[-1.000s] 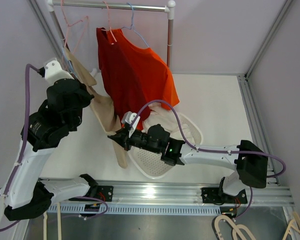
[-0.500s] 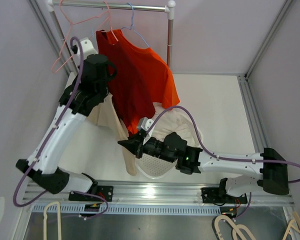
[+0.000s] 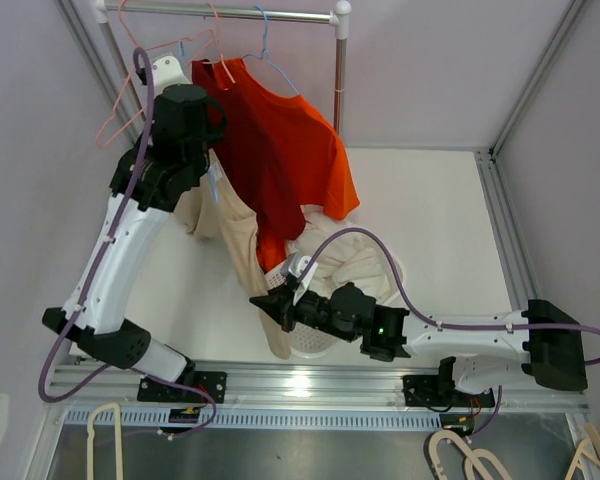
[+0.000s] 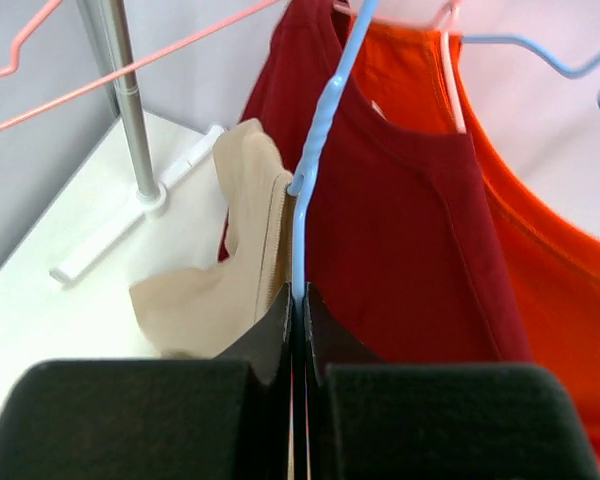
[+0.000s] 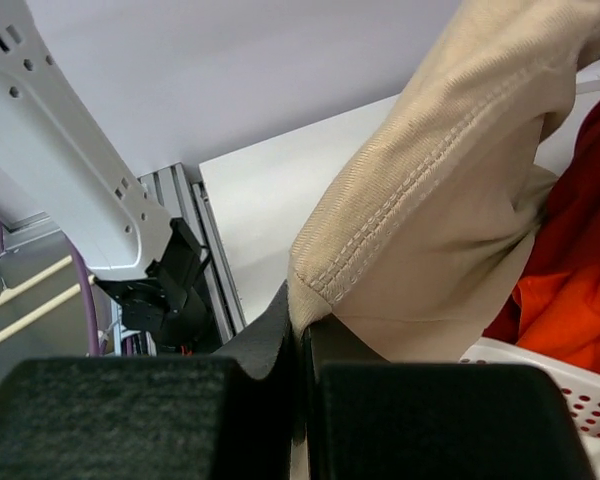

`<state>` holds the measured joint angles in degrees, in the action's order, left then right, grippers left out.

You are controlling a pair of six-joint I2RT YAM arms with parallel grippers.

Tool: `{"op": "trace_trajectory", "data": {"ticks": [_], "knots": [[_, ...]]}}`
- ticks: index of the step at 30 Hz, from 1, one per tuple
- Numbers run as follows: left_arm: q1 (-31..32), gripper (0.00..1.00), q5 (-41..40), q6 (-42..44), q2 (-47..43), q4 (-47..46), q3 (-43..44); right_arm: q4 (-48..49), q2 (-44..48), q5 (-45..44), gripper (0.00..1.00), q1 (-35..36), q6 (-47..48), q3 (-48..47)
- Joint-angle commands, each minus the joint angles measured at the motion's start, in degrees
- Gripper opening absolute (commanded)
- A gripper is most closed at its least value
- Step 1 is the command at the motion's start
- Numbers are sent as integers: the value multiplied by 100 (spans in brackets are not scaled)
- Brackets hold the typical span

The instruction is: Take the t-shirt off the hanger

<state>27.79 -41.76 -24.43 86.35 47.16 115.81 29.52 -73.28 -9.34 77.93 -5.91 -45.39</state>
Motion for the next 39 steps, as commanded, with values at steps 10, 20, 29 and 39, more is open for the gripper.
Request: {"op": "trace_trajectory", "data": {"ticks": [10,20,29,39], "knots": [[279,1,1829,-774,-2551,1814,-1146,-455,-915,863,0,-1025,450,-2032],[271,1,1277,-309,-3872,2710,-1448,-1123,-1638,1198,0,-1482,574,-3475],[-1223,1,2134,395,-3643,404,-2765,-2257,-1505,1111,0,-1167,1564,-5962],[-1346,1,2014,790,-2378,-1181,-2293,-1591,-1585,592,0,-1087,2726,-7652]]}}
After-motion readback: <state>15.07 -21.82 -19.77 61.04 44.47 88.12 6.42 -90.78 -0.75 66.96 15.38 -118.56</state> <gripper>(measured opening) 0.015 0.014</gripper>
